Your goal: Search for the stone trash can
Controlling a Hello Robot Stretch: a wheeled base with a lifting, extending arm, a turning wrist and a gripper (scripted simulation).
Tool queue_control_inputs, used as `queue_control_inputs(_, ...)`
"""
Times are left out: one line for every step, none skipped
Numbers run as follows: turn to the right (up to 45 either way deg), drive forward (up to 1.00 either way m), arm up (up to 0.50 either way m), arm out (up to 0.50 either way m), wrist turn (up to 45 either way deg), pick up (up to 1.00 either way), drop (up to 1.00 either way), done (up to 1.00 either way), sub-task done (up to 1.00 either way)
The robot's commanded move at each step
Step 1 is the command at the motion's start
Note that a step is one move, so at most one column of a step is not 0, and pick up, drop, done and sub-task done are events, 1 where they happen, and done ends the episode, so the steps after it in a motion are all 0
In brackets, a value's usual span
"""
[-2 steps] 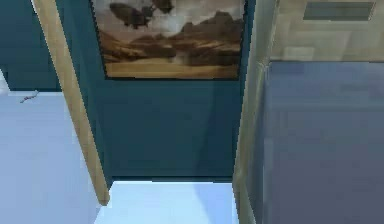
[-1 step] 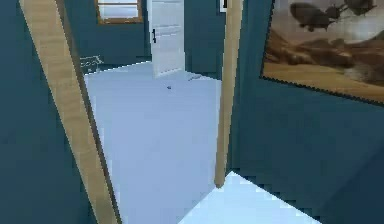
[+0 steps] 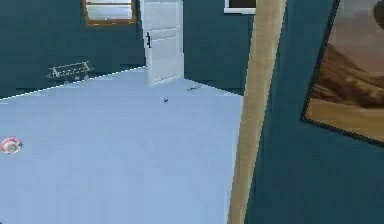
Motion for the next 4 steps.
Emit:
queue_control_inputs(12.0,0.0,0.0,0.0,0.0,0.0,0.0,0.0,0.0)
queue_control_inputs(0.0,0.35,0.0,0.0,0.0,0.0,0.0,0.0,0.0)
queue_control_inputs(-45.0,0.0,0.0,0.0,0.0,0.0,0.0,0.0,0.0)
queue_control_inputs(-18.0,0.0,0.0,0.0,0.0,0.0,0.0,0.0,0.0)
